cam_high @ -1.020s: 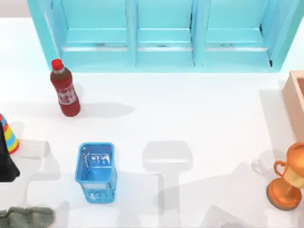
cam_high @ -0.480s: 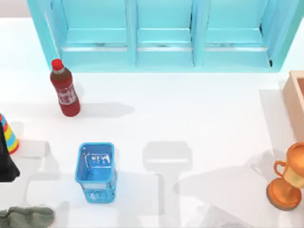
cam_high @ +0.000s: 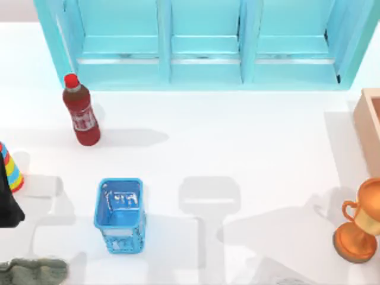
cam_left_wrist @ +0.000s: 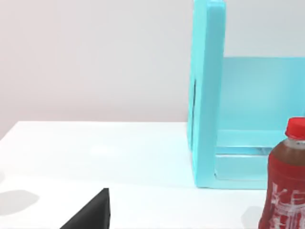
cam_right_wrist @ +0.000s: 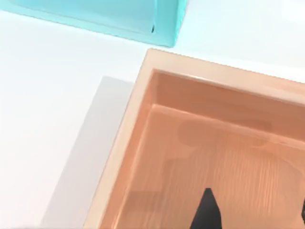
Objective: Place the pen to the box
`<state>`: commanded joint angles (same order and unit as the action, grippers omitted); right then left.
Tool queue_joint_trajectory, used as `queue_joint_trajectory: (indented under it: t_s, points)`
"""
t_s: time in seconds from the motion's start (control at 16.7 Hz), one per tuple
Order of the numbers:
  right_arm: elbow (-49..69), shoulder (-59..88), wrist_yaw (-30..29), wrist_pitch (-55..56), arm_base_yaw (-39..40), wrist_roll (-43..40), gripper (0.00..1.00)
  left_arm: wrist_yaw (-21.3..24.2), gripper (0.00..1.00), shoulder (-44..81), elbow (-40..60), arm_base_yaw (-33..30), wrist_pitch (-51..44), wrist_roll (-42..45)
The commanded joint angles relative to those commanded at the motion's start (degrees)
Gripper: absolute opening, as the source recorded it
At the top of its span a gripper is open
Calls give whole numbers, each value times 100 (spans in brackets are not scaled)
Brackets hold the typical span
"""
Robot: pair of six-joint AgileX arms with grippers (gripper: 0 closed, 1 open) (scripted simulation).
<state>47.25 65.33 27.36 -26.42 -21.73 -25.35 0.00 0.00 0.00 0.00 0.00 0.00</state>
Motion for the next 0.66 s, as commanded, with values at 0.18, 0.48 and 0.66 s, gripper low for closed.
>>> queue_joint_trajectory:
  t_s: [0.18, 0.48, 0.66]
  points:
    - [0, 0, 0, 0, 0, 0, 83, 0, 100, 0, 0, 0, 0, 0]
    - [0, 0, 0, 0, 0, 0, 100, 0, 100, 0, 0, 0, 0, 0]
    - [0, 0, 0, 0, 0, 0, 100, 0, 100, 0, 0, 0, 0, 0]
